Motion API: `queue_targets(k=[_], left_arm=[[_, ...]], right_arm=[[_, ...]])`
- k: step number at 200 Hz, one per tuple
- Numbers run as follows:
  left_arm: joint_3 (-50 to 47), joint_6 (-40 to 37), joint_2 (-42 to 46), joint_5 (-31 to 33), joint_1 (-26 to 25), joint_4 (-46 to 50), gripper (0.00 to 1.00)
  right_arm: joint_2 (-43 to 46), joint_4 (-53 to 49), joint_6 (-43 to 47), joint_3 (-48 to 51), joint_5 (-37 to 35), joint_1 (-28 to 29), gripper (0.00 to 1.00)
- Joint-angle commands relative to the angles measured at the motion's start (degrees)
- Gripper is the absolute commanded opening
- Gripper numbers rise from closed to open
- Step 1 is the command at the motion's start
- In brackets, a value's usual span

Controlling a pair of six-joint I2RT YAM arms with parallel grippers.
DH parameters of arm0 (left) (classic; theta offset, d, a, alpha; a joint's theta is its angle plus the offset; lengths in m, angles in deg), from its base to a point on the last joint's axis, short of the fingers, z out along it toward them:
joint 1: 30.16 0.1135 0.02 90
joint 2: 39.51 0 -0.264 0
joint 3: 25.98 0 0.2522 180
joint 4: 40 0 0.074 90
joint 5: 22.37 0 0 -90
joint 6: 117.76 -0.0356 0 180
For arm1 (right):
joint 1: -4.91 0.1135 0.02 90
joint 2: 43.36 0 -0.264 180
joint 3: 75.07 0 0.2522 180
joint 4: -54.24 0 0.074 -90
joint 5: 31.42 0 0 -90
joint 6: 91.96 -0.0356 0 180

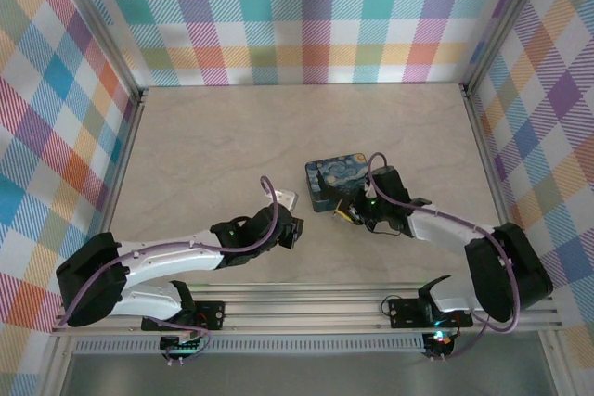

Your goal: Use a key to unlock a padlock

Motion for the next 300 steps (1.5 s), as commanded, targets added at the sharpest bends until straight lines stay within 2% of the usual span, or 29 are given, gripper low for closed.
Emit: queue_targets(k=[1,29,72,114,134,144,167,178,199,221,275,300], left_arm=[[2.5,-0.3,-0.5,-1.1,0.7,1.9,0.36],[3.7,-1.0,-0.9,-1.6,0.7,3.4,0.36],[5.1,-1.5,-0.4,-1.8,1.3,5.5,0.37],[9.8,-1.6,-0.4,1.2,2.9,11.5,0.4],[13.9,-2.2,-0.4,5.3,4.4,18.6,0.51],[15.8,-3.2,-0.3,6.2,5.6,21.6,0.65],[19.3,-5.5,0.2,6.6,9.4,27.5,0.89],[20.8,-5.1,0.8,5.5,12.5,30.2,1.0],[22.3,-3.4,3.1,3.4,18.4,34.7,1.0],[22.2,-1.9,5.9,4.3,22.6,38.2,1.0],[15.5,4.9,13.0,3.0,28.1,42.2,1.0],[11.7,8.7,16.9,1.5,29.2,42.3,1.0]], right_arm=[[1.6,1.8,-8.4,2.3,-4.5,-1.0,0.0],[2.4,-0.9,-9.3,1.7,-8.0,-1.9,0.0],[0.9,-5.3,-9.9,0.9,-9.5,-3.0,0.0],[5.5,-15.7,-6.1,-3.8,-12.4,-2.9,0.0],[7.8,-22.8,-0.8,-8.6,-13.8,-2.9,0.0],[8.4,-25.1,1.8,-10.8,-13.7,-2.9,0.0],[7.6,-28.9,7.6,-16.2,-13.0,-1.9,0.0],[5.4,-30.4,10.1,-19.4,-12.2,-0.8,0.0],[-1.7,-32.5,15.2,-27.1,-10.8,3.3,0.0],[-10.9,-33.5,19.1,-35.8,-10.6,8.1,0.0],[-35.4,-34.9,24.3,-57.9,-2.4,17.4,0.01],[-43.7,-33.7,25.4,-63.4,0.8,19.9,0.04]])
